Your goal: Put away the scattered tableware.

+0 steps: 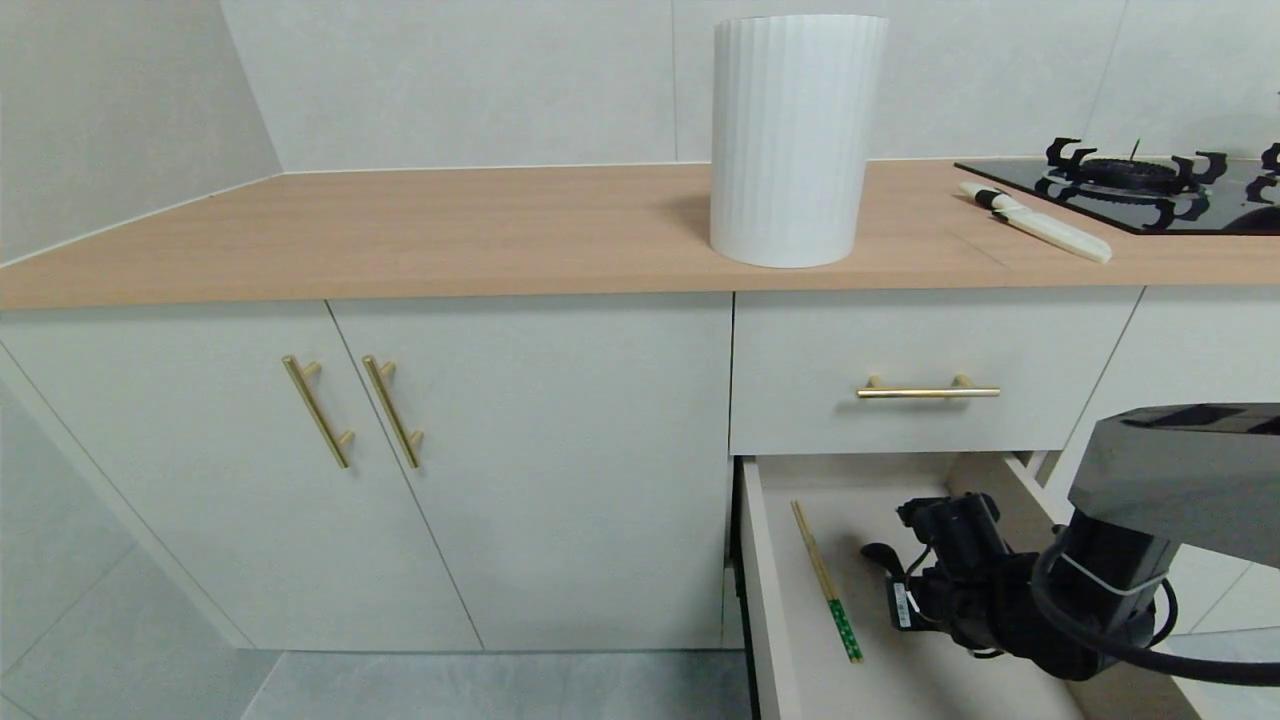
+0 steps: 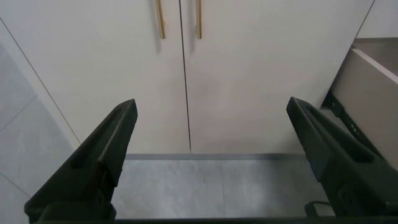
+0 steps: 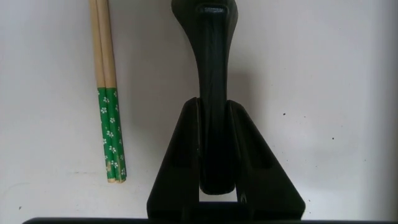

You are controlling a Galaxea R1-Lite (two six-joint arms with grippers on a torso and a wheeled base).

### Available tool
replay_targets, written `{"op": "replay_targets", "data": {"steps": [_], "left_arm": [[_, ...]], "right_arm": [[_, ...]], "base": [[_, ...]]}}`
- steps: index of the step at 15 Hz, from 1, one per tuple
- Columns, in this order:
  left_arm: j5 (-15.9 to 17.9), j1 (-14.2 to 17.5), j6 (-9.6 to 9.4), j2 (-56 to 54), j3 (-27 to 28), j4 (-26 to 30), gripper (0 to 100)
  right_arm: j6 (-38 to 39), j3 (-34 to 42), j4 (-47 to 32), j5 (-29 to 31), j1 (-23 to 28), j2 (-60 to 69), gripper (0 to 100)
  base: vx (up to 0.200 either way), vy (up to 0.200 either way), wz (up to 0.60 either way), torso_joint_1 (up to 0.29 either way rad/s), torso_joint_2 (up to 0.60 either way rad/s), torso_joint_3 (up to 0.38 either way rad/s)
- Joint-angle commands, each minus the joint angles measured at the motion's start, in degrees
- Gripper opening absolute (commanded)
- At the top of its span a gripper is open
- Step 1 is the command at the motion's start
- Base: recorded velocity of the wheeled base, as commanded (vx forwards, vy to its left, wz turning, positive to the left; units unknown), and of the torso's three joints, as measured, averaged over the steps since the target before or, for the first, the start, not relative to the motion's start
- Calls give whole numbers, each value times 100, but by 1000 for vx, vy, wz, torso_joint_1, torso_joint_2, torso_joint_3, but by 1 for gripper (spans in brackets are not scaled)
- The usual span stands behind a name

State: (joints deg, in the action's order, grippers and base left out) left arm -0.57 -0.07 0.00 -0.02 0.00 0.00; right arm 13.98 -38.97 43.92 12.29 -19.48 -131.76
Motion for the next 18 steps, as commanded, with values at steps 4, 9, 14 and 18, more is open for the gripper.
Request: {"op": "replay_targets", "data": {"steps": [4,9,14,18], "left_arm": [[-4,-1,0,2,0,0,100],[-4,-1,0,2,0,0,100],[-4,-1,0,2,0,0,100],[-4,-1,-9,2,0,0,100]], "right_arm": [[8,-5,2,2,-3,10,100],[8,-14,29,63,-3,10,100],[70,109,37,292,-3,581,100],[193,470,20,292,-3,1574,100]], "base": [[0,0,0,0,0,0],[0,0,0,0,0,0],[0,0,0,0,0,0],[0,0,0,0,0,0]]}}
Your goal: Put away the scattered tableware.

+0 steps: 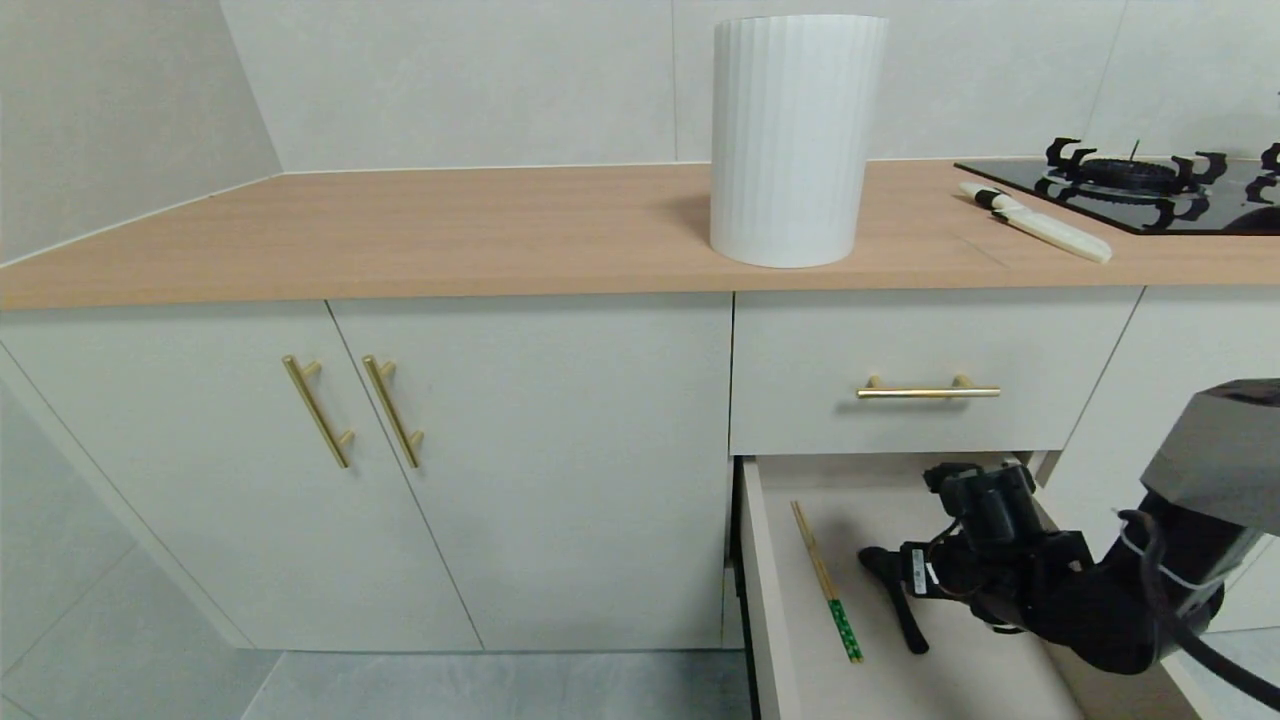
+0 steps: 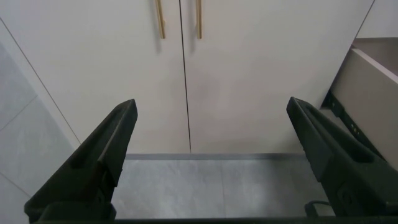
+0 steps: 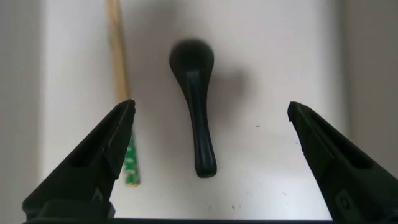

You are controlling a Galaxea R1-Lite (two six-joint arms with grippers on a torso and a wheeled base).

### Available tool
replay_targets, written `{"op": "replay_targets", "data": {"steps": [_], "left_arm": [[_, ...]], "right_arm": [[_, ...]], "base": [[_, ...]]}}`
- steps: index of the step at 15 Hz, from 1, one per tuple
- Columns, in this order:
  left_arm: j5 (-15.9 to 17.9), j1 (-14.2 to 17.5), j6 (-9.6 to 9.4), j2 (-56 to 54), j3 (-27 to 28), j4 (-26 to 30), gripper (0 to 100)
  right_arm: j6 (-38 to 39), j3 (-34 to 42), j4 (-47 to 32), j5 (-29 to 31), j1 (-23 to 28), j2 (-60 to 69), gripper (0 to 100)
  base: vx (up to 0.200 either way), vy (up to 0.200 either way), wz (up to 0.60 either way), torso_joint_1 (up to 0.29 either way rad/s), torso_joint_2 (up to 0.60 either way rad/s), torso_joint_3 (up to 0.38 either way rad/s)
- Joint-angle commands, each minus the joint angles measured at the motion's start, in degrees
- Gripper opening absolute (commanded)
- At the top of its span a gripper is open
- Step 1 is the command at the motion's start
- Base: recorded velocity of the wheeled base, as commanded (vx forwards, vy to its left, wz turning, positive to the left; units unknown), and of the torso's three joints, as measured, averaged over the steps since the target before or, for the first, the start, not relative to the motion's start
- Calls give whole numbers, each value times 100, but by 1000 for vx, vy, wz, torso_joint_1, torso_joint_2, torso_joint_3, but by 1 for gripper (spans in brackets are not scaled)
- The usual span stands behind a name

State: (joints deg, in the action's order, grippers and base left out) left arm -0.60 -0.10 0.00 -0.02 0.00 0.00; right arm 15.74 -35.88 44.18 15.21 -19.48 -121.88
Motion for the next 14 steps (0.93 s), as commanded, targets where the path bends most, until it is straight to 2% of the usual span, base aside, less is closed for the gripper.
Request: {"op": "replay_targets", "data": {"steps": [1,3,8,12,14], "left_arm": [[-2,1,0,2,0,0,100],[-2,1,0,2,0,0,100],[-2,1,-9,2,0,0,100],[-2,1,-9,2,0,0,100],[-2,1,18,2,0,0,100]], "right_arm": [[-18,265,-50,-27,-3,877,100],[-80,336,-428,-71,-12,1386,100],[-71,-130,-2748,-642,-38,2678,100],[-97,-367,-3644,-651,-73,3294,100],[-141,-446,-4075,-651,-188,3434,100]], "base": [[0,0,0,0,0,0],[0,0,0,0,0,0],[0,0,0,0,0,0],[0,0,0,0,0,0],[-200,0,0,2,5,-2]]}}
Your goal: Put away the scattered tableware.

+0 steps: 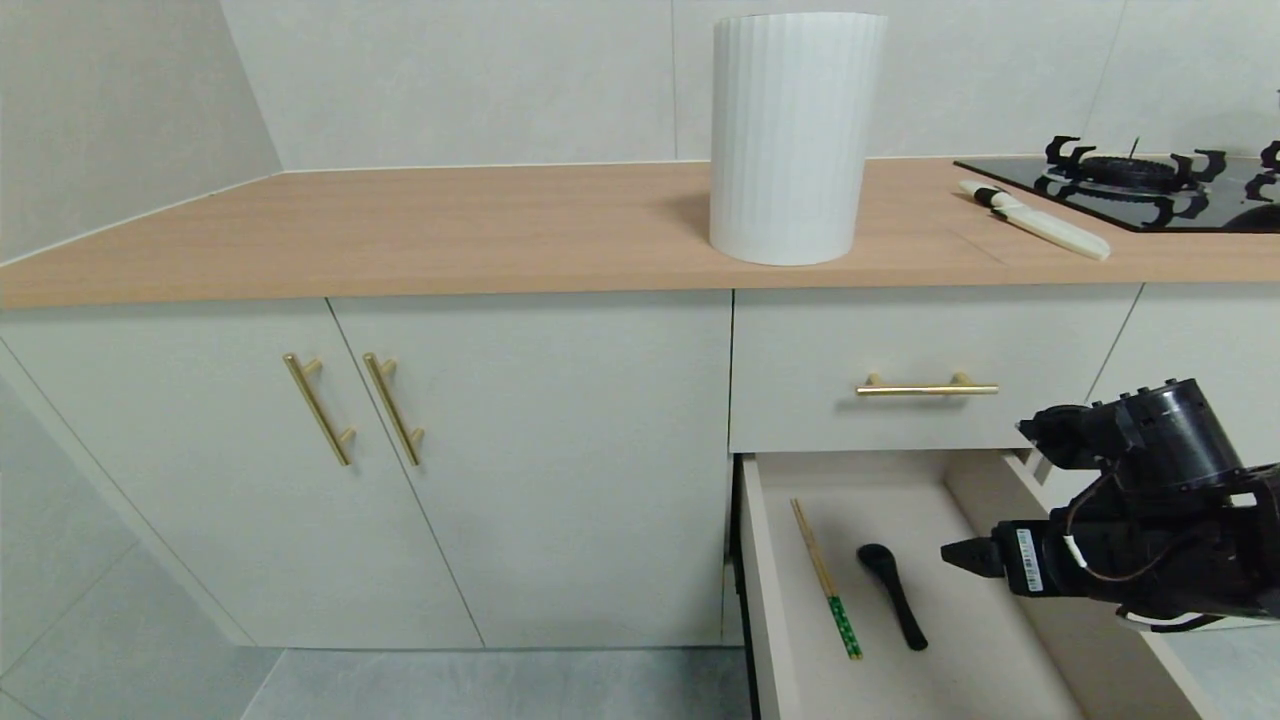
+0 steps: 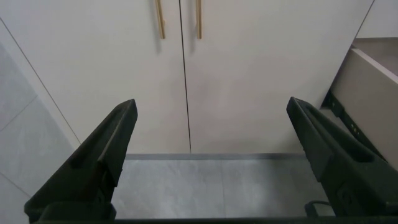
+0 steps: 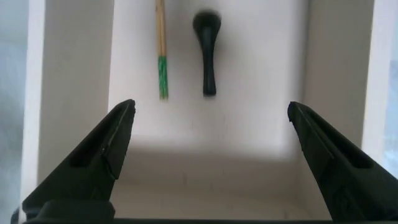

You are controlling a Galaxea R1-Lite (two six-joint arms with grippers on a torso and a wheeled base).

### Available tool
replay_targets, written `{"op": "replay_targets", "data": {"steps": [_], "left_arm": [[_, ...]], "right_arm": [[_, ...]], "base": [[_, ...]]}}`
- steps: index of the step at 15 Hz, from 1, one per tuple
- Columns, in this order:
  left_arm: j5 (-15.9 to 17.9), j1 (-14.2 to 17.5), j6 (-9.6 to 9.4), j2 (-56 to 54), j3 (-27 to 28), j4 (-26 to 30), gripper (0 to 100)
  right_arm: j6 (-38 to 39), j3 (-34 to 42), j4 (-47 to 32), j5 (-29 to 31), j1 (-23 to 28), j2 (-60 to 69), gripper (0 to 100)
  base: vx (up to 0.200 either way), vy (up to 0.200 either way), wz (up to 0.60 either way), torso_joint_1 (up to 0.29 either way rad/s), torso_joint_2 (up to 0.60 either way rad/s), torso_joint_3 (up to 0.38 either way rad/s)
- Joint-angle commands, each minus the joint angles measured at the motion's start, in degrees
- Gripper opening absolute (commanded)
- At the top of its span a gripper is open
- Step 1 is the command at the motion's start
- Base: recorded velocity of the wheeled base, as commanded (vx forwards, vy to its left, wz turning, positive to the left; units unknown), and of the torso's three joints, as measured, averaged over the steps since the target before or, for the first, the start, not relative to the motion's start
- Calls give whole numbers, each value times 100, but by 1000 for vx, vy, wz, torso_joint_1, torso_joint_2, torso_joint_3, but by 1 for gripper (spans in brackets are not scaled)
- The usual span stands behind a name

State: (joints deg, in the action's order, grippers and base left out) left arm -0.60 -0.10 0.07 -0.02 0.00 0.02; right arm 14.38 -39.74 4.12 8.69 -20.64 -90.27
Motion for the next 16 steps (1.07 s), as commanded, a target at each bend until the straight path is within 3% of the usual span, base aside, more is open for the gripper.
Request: {"op": "replay_targets", "data": {"steps": [1,7,12,16], "left_arm": [[-2,1,10,2,0,-2,100],[-2,1,10,2,0,-2,100],[-2,1,10,2,0,-2,100],[-2,1,10,2,0,-2,100]], "right_arm": [[-85,-60,-140,1,-81,300,100],[-226,10,-438,1,-213,300,100],[-973,362,-605,-34,-318,449,100],[-1008,292,-1555,-43,-775,379,100]], "base": [[-200,0,0,12,-2,-7],[-200,0,0,0,3,5],[0,0,0,0,0,0],[0,0,0,0,0,0]]}}
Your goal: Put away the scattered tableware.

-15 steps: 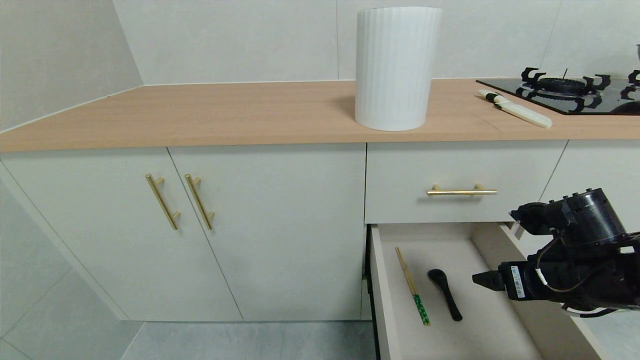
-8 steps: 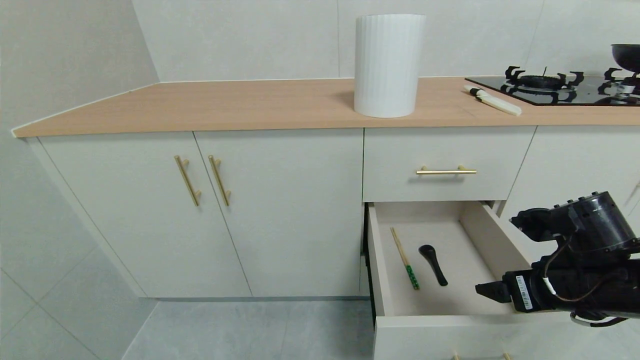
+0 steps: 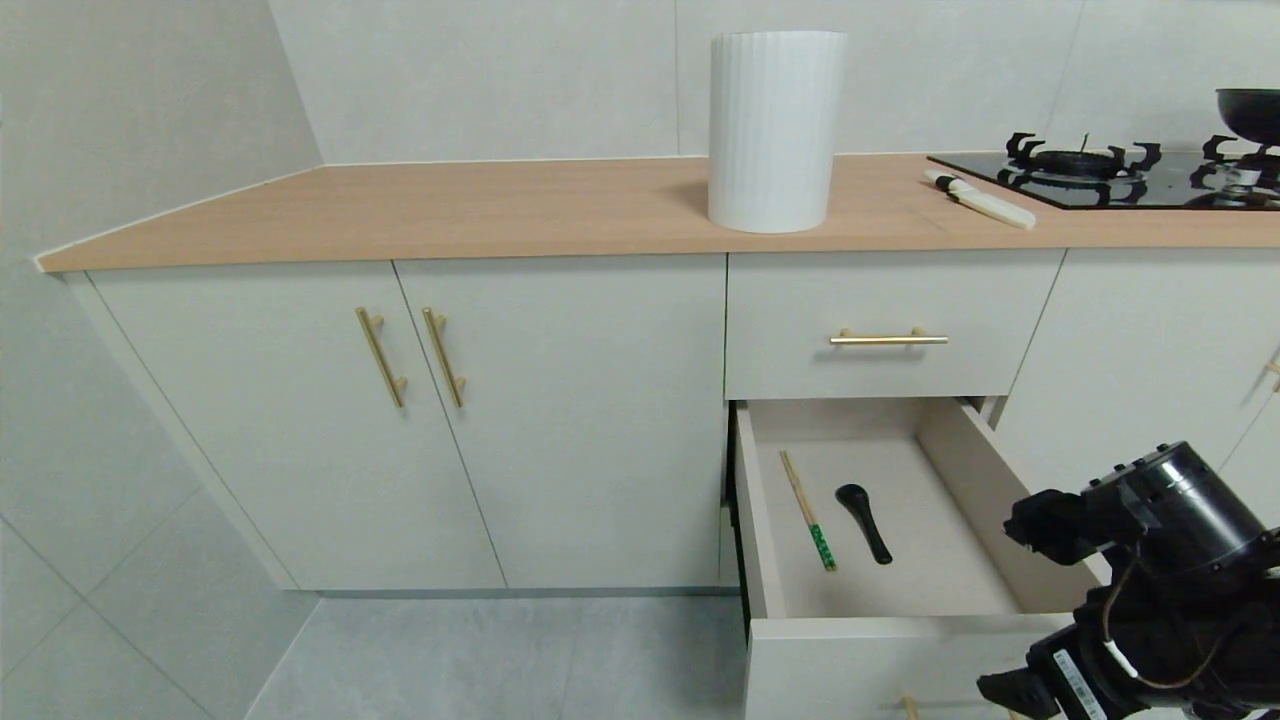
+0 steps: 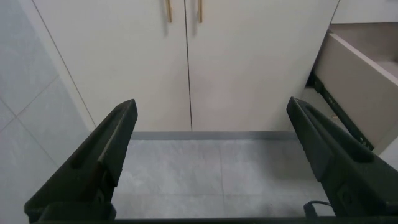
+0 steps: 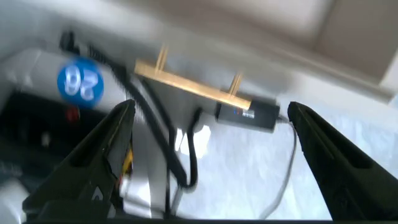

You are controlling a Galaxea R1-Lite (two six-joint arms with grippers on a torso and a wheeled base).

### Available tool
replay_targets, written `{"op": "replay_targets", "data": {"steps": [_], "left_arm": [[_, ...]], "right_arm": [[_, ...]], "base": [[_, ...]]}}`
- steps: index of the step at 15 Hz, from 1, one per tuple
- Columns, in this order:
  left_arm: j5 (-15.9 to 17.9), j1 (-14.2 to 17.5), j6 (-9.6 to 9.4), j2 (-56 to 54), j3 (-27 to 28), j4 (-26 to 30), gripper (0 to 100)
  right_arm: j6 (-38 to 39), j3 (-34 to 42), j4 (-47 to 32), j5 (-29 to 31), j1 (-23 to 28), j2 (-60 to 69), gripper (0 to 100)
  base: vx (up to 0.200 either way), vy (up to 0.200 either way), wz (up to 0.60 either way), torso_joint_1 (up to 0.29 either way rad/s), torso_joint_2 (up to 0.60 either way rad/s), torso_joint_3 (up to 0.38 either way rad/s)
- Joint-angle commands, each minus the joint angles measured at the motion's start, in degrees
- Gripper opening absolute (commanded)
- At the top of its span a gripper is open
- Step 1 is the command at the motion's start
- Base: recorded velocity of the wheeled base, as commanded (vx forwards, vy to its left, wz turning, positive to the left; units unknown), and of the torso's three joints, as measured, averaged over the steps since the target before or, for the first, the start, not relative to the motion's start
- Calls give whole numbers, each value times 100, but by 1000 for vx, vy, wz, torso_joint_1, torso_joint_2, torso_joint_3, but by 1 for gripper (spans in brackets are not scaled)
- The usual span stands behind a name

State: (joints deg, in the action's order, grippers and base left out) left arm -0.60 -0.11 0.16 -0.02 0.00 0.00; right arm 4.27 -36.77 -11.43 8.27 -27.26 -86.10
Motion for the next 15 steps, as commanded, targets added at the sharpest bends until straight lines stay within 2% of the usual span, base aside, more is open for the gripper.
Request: {"op": "replay_targets", "data": {"steps": [1,9,15], "left_arm": [[-2,2,2,2,0,0,100],[-2,2,2,2,0,0,100],[-2,2,2,2,0,0,100]], "right_arm": [[-5,-15,-175,-9,-157,-117,100],[101,-261,-219,-97,-148,-961,100],[848,-604,-52,-53,-122,-1444,100]], "base": [[0,0,0,0,0,0],[0,0,0,0,0,0],[0,0,0,0,0,0]]}}
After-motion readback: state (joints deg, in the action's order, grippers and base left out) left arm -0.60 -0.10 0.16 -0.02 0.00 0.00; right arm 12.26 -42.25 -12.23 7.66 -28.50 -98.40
